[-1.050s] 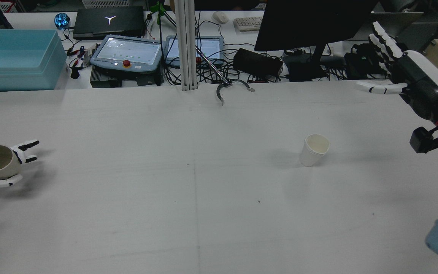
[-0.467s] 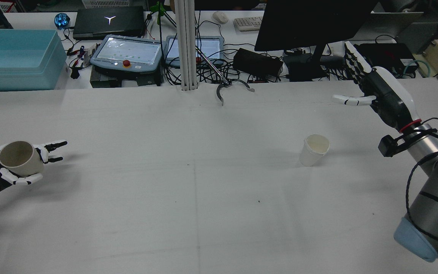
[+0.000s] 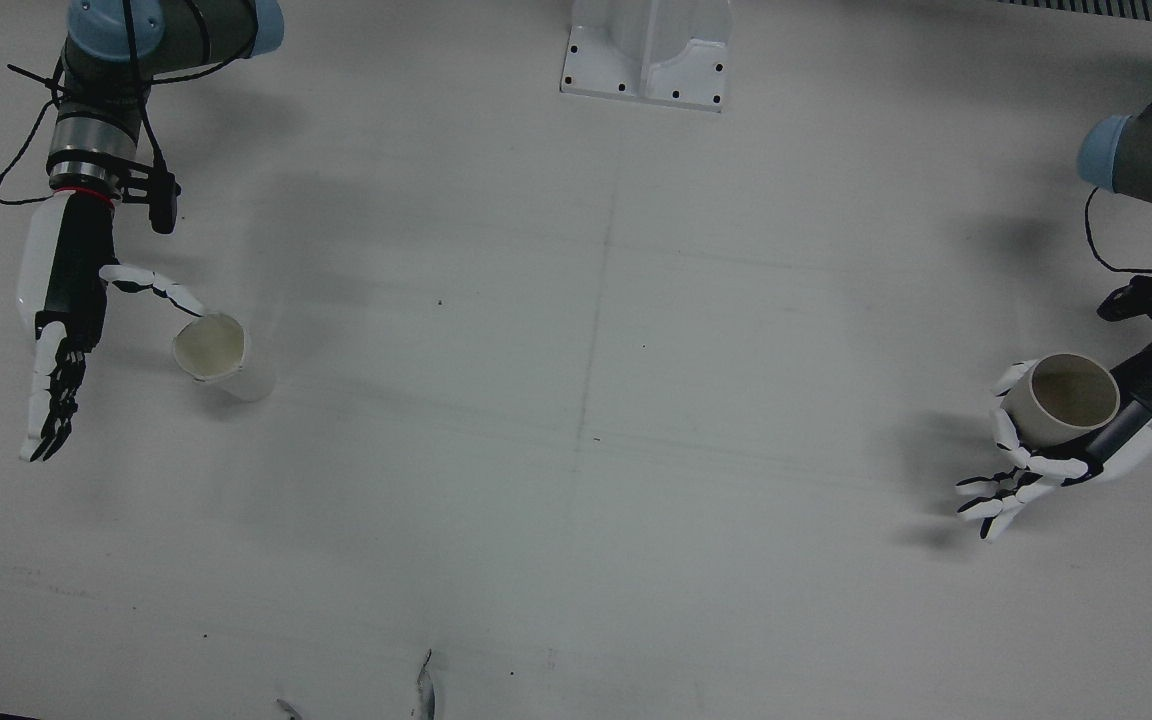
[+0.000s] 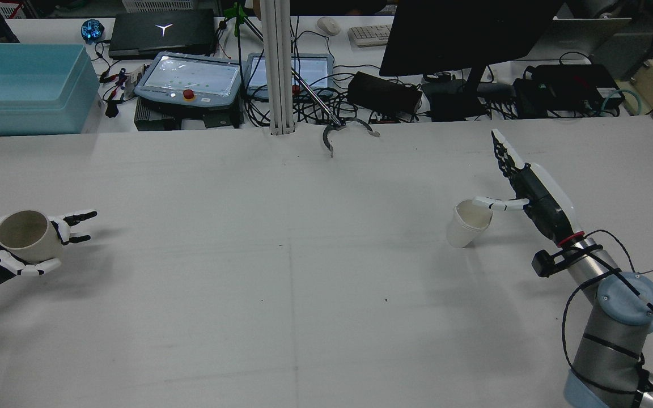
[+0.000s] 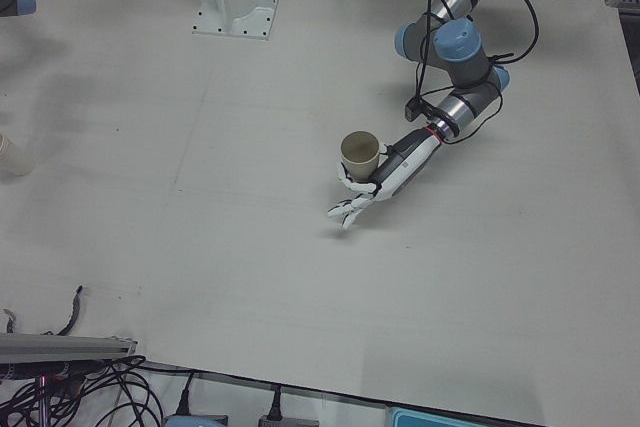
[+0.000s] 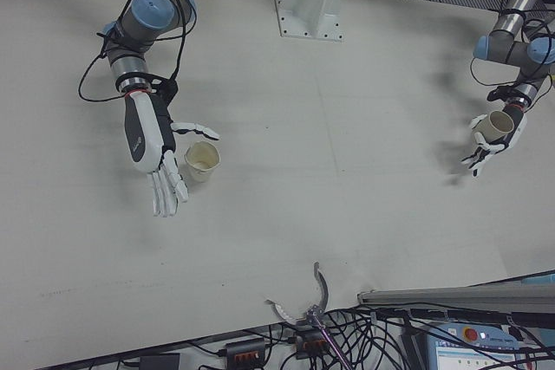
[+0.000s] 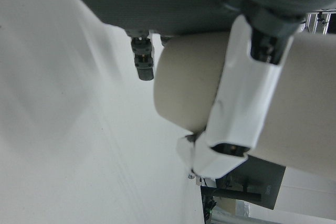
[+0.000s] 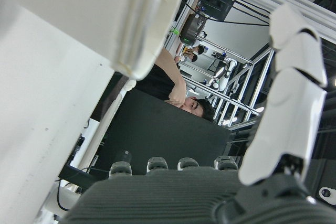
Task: Pour water
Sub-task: 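Reach the right hand to the white cup and close around it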
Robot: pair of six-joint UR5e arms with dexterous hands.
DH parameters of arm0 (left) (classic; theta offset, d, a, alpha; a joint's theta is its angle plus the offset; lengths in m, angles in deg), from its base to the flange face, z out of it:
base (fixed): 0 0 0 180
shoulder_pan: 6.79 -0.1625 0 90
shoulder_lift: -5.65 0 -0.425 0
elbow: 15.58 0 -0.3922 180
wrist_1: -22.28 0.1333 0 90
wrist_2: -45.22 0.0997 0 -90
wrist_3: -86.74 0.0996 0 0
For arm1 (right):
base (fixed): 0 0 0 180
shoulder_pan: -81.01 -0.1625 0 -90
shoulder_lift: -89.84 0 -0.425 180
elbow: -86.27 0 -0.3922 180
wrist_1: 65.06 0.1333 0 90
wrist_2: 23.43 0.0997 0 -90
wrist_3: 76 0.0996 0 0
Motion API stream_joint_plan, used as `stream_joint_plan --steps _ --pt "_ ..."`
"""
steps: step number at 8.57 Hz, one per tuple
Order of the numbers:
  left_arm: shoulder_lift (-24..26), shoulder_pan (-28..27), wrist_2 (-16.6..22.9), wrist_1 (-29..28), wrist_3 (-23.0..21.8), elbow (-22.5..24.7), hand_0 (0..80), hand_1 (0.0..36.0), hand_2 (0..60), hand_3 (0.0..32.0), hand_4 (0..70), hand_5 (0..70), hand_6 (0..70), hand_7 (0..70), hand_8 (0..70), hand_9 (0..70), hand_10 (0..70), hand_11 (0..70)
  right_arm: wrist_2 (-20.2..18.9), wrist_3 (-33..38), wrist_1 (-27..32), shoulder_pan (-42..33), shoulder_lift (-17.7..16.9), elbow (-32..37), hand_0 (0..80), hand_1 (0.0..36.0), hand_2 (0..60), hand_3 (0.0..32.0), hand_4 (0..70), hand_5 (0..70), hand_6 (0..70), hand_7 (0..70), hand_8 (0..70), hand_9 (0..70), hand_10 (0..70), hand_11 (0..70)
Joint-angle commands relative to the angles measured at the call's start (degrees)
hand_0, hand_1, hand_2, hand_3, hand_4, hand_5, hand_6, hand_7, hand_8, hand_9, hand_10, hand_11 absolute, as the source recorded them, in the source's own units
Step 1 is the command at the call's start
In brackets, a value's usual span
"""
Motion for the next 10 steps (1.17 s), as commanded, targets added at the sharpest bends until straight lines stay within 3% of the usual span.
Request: stream_joint_plan --steps 1,2,4,9,10 --pt "-0.3 0.1 -0.1 0.1 0.1 -0.2 80.0 36.0 60.0 0.0 70.0 70.0 14.8 11.2 3.0 0.8 10.7 19.2 0.8 0.8 3.2 3.9 -2.1 1.9 47.5 18.1 16.1 9.6 0.0 4.4 0.0 0.0 0.0 0.0 0.0 0.0" --pt "-0.4 0.1 -0.1 0.1 0.1 -0.1 80.0 36.0 60.0 0.0 70.0 70.0 14.7 11.2 2.8 0.8 10.6 19.1 0.7 0.8 3.2 4.6 -2.2 2.3 46.6 16.7 16.2 8.2 0.0 3.6 0.0 0.0 0.0 0.0 0.0 0.0" --pt "-2.0 0.1 -0.1 -0.3 0.1 0.3 80.0 36.0 60.0 0.0 70.0 70.0 14.1 10.6 2.4 0.7 10.6 19.1 0.8 0.8 3.3 6.4 -2.1 3.9 46.4 16.4 17.4 10.2 0.0 4.0 0.0 0.0 0.0 0.0 0.0 0.0" --pt "-2.6 0.1 -0.1 -1.2 0.1 -0.9 80.0 36.0 60.0 0.0 70.0 70.0 13.8 9.8 2.6 0.5 10.5 19.0 0.8 0.6 3.3 7.6 0.0 6.5 46.6 17.6 20.6 9.0 0.0 4.8 1.3 0.0 1.0 0.0 0.0 0.0" --pt "-2.6 0.1 -0.1 -1.2 0.1 -1.0 80.0 36.0 60.0 0.0 70.0 70.0 13.9 9.9 2.6 0.5 10.5 19.1 0.8 0.8 3.3 7.6 1.9 7.8 46.7 18.0 21.2 9.6 0.0 5.0 1.9 0.0 0.9 0.0 0.0 0.0"
